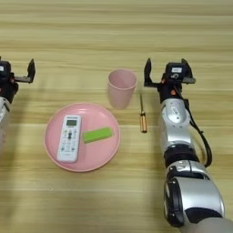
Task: Move the objects on the table
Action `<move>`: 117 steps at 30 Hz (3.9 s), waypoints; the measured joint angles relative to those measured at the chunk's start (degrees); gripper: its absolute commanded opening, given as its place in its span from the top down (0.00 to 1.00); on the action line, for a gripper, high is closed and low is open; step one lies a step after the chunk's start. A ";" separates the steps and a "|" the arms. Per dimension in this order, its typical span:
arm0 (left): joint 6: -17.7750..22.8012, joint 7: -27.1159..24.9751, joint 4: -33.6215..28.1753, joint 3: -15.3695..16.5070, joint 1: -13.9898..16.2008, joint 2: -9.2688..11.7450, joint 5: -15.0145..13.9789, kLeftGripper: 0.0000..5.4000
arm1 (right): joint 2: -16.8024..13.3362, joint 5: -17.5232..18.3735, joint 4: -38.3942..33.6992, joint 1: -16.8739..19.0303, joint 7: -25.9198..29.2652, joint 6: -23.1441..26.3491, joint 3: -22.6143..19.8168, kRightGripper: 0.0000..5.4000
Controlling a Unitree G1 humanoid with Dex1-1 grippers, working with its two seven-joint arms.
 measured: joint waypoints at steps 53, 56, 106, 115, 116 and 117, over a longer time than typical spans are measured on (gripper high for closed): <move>-0.19 1.60 2.58 -0.54 -1.18 -1.14 0.30 0.00 | -11.78 14.89 -55.95 26.91 30.43 41.91 8.00 0.00; -0.19 1.58 2.58 -0.54 -1.18 -1.14 0.29 0.00 | -11.92 13.73 -55.73 27.11 30.05 42.37 8.50 0.00; -0.24 1.17 2.57 -0.54 -1.17 -1.13 0.23 0.00 | 0.36 3.80 -21.24 8.40 22.29 28.28 11.59 0.00; -0.27 1.19 2.63 -0.55 -1.17 -1.17 0.24 0.00 | 1.63 3.33 -11.98 3.93 22.22 23.49 11.15 0.16; -0.27 1.19 2.63 -0.55 -1.17 -1.17 0.24 0.00 | 1.63 3.32 -11.73 3.75 22.23 23.40 11.14 0.16; -0.27 1.20 2.64 -0.56 -1.17 -1.18 0.24 0.00 | 1.64 3.29 -11.26 3.43 22.24 23.25 11.12 0.17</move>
